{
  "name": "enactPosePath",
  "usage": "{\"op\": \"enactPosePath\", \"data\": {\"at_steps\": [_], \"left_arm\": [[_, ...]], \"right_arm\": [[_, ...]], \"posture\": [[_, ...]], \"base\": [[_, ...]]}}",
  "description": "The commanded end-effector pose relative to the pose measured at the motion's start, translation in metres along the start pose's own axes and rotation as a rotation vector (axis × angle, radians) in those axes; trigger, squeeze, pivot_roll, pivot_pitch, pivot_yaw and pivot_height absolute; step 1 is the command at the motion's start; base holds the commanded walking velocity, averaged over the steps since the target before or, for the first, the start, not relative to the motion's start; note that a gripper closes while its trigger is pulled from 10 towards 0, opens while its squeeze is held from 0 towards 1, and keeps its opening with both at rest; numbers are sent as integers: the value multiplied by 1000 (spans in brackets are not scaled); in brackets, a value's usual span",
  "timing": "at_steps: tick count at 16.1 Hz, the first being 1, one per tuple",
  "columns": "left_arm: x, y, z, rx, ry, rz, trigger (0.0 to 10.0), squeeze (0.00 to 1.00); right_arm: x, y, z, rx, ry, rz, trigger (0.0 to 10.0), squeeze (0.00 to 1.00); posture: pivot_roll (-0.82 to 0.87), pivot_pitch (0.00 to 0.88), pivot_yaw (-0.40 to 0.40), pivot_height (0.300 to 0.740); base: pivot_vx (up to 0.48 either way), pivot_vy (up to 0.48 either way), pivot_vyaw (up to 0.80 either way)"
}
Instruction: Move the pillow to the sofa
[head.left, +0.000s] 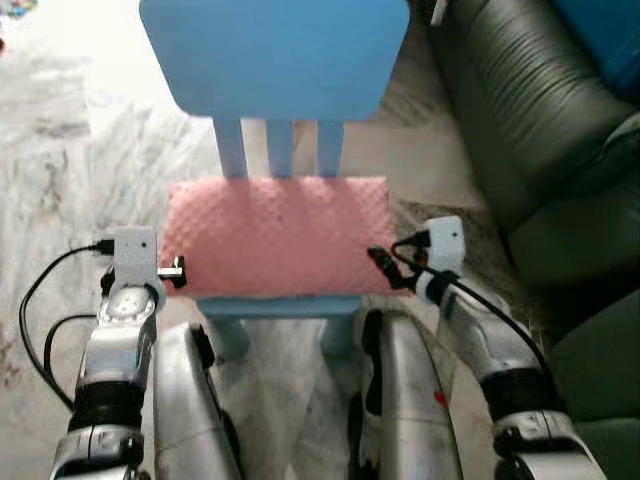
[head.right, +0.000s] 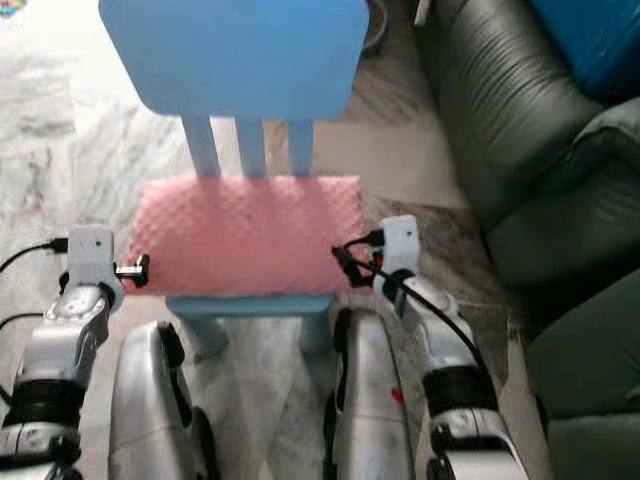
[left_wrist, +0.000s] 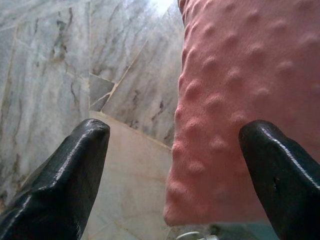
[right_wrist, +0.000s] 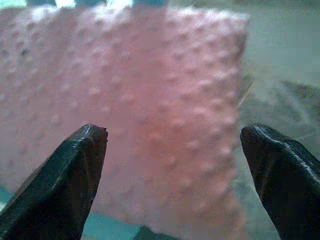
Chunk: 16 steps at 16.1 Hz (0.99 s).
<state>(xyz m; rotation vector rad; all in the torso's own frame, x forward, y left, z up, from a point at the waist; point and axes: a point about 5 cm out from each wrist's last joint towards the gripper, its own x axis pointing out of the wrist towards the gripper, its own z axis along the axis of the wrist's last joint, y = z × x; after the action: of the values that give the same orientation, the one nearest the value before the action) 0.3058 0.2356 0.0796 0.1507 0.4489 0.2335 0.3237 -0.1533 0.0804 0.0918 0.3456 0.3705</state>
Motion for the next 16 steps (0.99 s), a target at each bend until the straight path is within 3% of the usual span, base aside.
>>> {"op": "enactPosePath", "data": {"at_steps": [1,3,5,6,9,10,11,12,14,16], "left_arm": [[3,3,-2,14,16,24,10000,1000],[7,-1,-2,16,18,14,10000,1000],[10,-7,3,-33,-34,-1,10000,1000],[13,-12,0,-29,-25,-8,10000,0],[16,-21,-6,-35,-17,-52,10000,0],[16,-23,-7,-46,-18,-65,10000,0],[17,-28,-10,-67,-18,-95,10000,0],[18,-30,-13,-56,6,-96,10000,0],[19,-25,-4,-15,-46,-73,10000,0],[21,-25,-12,12,-23,-80,10000,0]], "right_arm": [[5,4,-6,-8,28,17,10000,1000],[10,2,-10,-64,32,-40,10000,1000],[13,12,-14,-68,18,-6,10000,1000],[16,18,-20,-97,26,9,10000,1000],[22,22,-31,-117,51,5,10000,961],[22,22,-33,-106,58,-2,10000,643],[24,22,-39,-99,74,-22,10000,0],[25,18,-38,-129,64,-74,10000,0],[28,14,-28,-137,15,-127,10000,0],[27,8,-36,-189,73,-183,10000,0]], "posture": [[-3,264,-79,467],[-5,266,-86,467],[-11,272,-94,467],[-11,277,-95,467],[-12,286,-92,467],[-8,288,-92,467],[2,292,-91,467],[10,297,-91,467],[16,303,-89,467],[17,302,-90,467]], "base": [[0,0,0],[0,0,0],[0,0,0],[0,0,0],[0,0,0],[0,0,0],[0,0,0],[0,0,0],[0,0,0],[0,0,0]]}}
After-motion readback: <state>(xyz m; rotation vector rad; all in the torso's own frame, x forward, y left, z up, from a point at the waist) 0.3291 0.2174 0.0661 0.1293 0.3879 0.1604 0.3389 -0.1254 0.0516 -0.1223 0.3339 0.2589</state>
